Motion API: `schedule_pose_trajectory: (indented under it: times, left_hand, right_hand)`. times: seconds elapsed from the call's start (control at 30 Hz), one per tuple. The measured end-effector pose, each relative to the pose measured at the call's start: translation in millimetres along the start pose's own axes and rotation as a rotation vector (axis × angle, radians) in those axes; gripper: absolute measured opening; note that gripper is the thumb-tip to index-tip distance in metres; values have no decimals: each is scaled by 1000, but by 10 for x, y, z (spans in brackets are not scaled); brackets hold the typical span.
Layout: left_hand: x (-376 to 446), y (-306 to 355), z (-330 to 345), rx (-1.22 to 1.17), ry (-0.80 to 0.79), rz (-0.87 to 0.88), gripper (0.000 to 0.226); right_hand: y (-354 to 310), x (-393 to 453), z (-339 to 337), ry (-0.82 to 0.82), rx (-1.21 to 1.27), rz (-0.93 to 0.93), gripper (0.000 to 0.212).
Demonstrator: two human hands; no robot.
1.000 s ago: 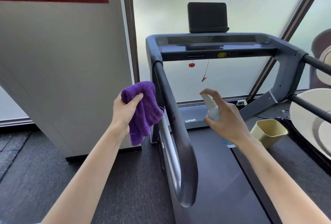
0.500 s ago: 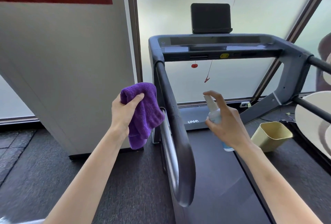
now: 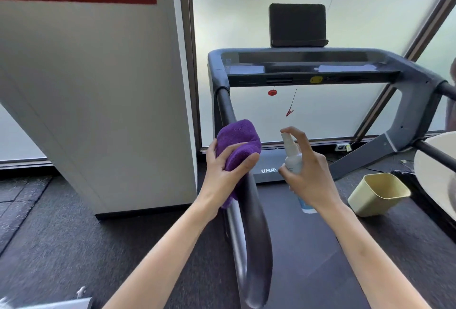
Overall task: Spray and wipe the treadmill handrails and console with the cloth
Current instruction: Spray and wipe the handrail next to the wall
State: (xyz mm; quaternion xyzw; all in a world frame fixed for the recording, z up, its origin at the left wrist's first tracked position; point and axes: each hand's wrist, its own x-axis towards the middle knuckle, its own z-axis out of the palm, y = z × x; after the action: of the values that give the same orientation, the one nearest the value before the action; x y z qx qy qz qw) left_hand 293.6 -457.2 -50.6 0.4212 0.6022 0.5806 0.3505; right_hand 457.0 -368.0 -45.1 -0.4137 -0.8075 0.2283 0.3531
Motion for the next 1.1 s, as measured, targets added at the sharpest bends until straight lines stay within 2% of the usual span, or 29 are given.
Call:
schedule_pose_trajectory:
  times: [0.13, 0.27, 0.63, 0.93, 1.1]
  left_hand:
    - [147, -35, 58, -8, 91, -13, 7]
    - [255, -101, 111, -13, 139, -9, 4]
    - [871, -95, 3, 25, 145, -69, 10]
    - [1335, -42, -61, -40, 205, -117, 44]
    - [1333, -42, -80, -39, 160, -139, 32]
  right_hand:
    - [30, 60, 36, -3, -4, -6, 68]
    - [58, 134, 90, -10, 7, -5, 68]
    - [69, 455, 366, -48, 35, -25, 70]
    - [67, 809, 516, -30, 11, -23, 69]
    - [41, 855, 540, -27, -8, -27, 69]
